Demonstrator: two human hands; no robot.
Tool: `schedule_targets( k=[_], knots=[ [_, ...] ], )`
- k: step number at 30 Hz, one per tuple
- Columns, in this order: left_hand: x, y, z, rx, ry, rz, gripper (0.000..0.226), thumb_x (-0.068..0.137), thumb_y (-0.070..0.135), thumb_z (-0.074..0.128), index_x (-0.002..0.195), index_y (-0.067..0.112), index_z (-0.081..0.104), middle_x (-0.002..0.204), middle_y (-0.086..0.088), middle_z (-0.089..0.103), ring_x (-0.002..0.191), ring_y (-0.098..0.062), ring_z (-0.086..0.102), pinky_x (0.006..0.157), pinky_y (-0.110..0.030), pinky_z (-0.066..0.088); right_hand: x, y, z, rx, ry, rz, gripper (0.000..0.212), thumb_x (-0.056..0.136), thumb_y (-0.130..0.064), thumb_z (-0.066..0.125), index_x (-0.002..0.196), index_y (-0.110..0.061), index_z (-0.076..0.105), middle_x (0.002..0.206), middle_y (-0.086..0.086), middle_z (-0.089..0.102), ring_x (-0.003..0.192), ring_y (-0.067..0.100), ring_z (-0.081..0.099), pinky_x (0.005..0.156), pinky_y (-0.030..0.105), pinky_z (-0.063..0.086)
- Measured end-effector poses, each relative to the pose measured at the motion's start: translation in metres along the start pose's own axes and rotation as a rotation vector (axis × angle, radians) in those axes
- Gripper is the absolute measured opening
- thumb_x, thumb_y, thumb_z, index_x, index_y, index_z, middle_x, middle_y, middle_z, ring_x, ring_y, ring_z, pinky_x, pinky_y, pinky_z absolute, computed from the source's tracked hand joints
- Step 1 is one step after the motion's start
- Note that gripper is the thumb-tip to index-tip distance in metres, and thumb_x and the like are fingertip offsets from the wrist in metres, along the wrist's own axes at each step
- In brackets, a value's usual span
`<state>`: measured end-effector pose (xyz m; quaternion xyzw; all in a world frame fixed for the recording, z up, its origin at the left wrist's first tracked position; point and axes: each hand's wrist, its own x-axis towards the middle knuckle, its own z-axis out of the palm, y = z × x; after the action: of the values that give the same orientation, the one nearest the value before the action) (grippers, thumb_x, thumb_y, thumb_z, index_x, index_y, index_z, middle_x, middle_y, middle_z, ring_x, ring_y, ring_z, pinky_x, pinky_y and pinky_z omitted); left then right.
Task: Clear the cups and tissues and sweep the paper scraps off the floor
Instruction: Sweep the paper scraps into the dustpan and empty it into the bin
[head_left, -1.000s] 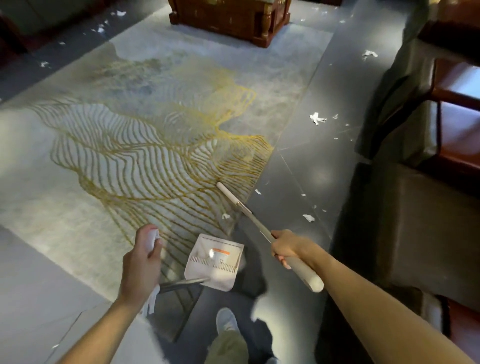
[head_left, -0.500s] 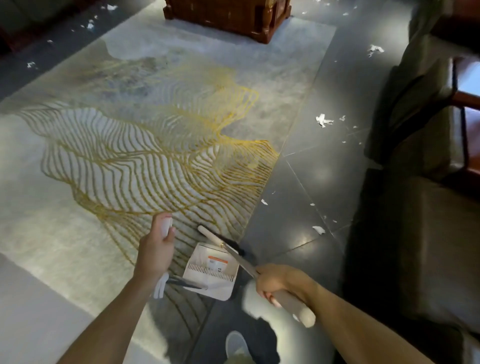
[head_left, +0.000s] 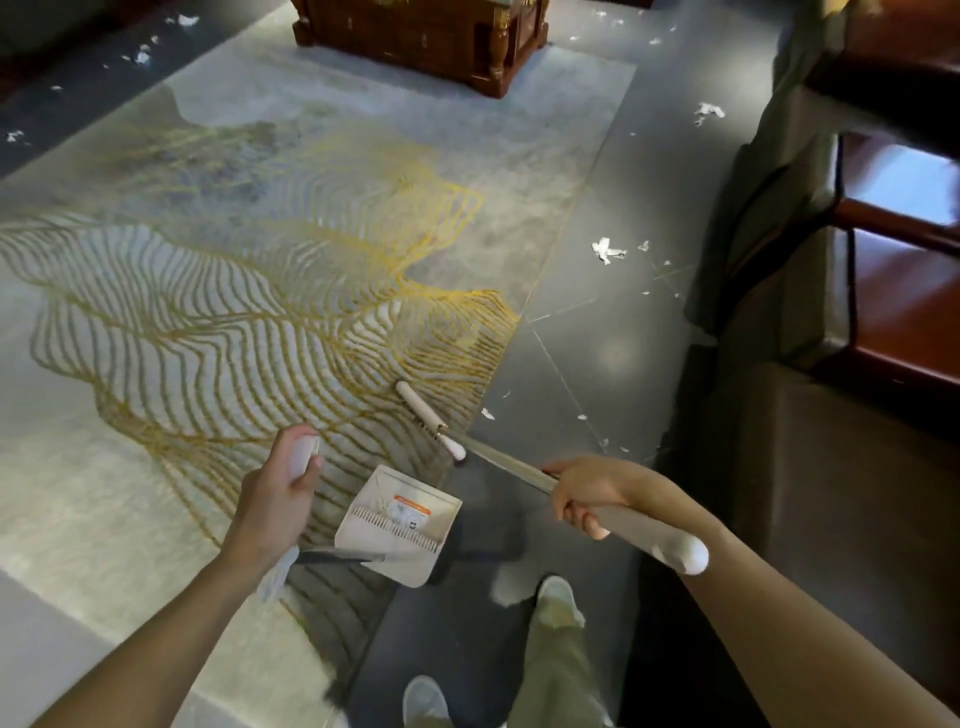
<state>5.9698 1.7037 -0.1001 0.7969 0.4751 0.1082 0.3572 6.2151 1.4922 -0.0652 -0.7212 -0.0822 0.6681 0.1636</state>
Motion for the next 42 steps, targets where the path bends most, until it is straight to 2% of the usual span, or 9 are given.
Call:
schedule_targets(
  k=[3, 6, 11, 19, 27, 32, 36, 38, 42],
  knots=[
    [0.005, 0.026, 0.021, -0.02, -0.016, -0.007, 0.019, 0.095, 0.023, 0.049, 0.105, 0.039, 0.047, 0.07, -0.008, 0.057, 0.051, -0.025, 0.052, 0.052, -0.037, 0.046, 0.0, 0.003, -0.042, -0.182, 0.169, -0.079, 0.046, 0.081, 0.002, 0.05, 0.126, -0.007, 0.053, 0.065, 0.01, 0.049, 0.055, 0.02, 0.047, 0.06, 0.032, 0.05],
    [0.008, 0.052, 0.049, -0.007, -0.019, 0.003, 0.018, 0.096, 0.024, 0.048, 0.112, 0.033, 0.049, 0.084, -0.011, 0.062, 0.066, -0.027, 0.056, 0.063, -0.04, 0.048, 0.009, 0.013, -0.084, -0.262, 0.297, -0.094, 0.039, 0.079, -0.007, 0.053, 0.118, -0.009, 0.057, 0.077, 0.011, 0.06, 0.069, 0.025, 0.056, 0.086, 0.038, 0.053],
    [0.004, 0.082, 0.105, 0.031, -0.002, 0.014, 0.022, 0.095, 0.022, 0.049, 0.116, 0.029, 0.05, 0.104, -0.009, 0.065, 0.094, -0.032, 0.062, 0.074, -0.033, 0.043, 0.033, 0.027, -0.146, -0.281, 0.379, -0.064, 0.044, 0.082, -0.01, 0.055, 0.126, -0.011, 0.052, 0.098, 0.015, 0.065, 0.079, 0.025, 0.059, 0.087, 0.037, 0.054],
    [0.029, 0.132, 0.173, 0.019, 0.085, -0.09, 0.021, 0.097, 0.027, 0.042, 0.118, 0.029, 0.047, 0.095, -0.013, 0.065, 0.086, -0.037, 0.062, 0.065, -0.035, 0.039, 0.092, 0.017, -0.192, -0.379, 0.4, -0.032, 0.037, 0.08, -0.011, 0.056, 0.117, -0.006, 0.059, 0.095, 0.009, 0.062, 0.083, 0.022, 0.059, 0.069, 0.03, 0.048],
    [0.073, 0.159, 0.193, -0.01, 0.107, -0.129, 0.02, 0.097, 0.023, 0.043, 0.117, 0.026, 0.046, 0.077, -0.017, 0.061, 0.073, -0.038, 0.06, 0.061, -0.039, 0.042, 0.115, 0.034, -0.16, -0.608, 0.165, 0.03, 0.05, 0.083, -0.011, 0.057, 0.132, -0.016, 0.047, 0.12, 0.009, 0.059, 0.1, 0.023, 0.058, 0.078, 0.03, 0.046],
    [0.065, 0.167, 0.198, -0.01, 0.097, -0.071, 0.023, 0.096, 0.019, 0.045, 0.119, 0.02, 0.047, 0.09, -0.022, 0.064, 0.083, -0.041, 0.061, 0.065, -0.04, 0.041, 0.074, 0.049, -0.155, -0.631, 0.037, 0.082, 0.048, 0.081, -0.009, 0.06, 0.128, -0.013, 0.052, 0.117, 0.01, 0.061, 0.105, 0.024, 0.06, 0.09, 0.035, 0.049],
    [0.054, 0.168, 0.193, -0.01, 0.095, -0.02, 0.027, 0.095, 0.013, 0.048, 0.122, 0.011, 0.05, 0.103, -0.026, 0.064, 0.092, -0.046, 0.059, 0.07, -0.04, 0.04, 0.035, 0.052, -0.179, -0.39, -0.061, 0.107, 0.049, 0.084, -0.006, 0.055, 0.133, -0.009, 0.051, 0.073, 0.0, 0.054, 0.063, 0.009, 0.051, 0.06, 0.02, 0.044],
    [0.048, 0.165, 0.188, -0.027, 0.09, -0.008, 0.027, 0.095, 0.011, 0.049, 0.122, 0.009, 0.05, 0.103, -0.027, 0.063, 0.092, -0.047, 0.058, 0.071, -0.042, 0.041, 0.017, 0.059, -0.185, -0.112, -0.147, 0.236, 0.061, 0.084, 0.002, 0.049, 0.139, -0.023, 0.045, 0.058, 0.0, 0.049, 0.046, 0.006, 0.046, 0.044, 0.016, 0.041],
    [0.041, 0.155, 0.176, -0.047, 0.02, 0.031, 0.027, 0.095, 0.012, 0.05, 0.122, 0.01, 0.051, 0.1, -0.025, 0.063, 0.091, -0.046, 0.059, 0.072, -0.04, 0.041, -0.016, 0.077, -0.178, 0.126, -0.14, 0.224, 0.062, 0.088, 0.009, 0.041, 0.137, -0.029, 0.039, 0.043, 0.0, 0.047, 0.031, 0.005, 0.042, 0.031, 0.015, 0.036]
  ],
)
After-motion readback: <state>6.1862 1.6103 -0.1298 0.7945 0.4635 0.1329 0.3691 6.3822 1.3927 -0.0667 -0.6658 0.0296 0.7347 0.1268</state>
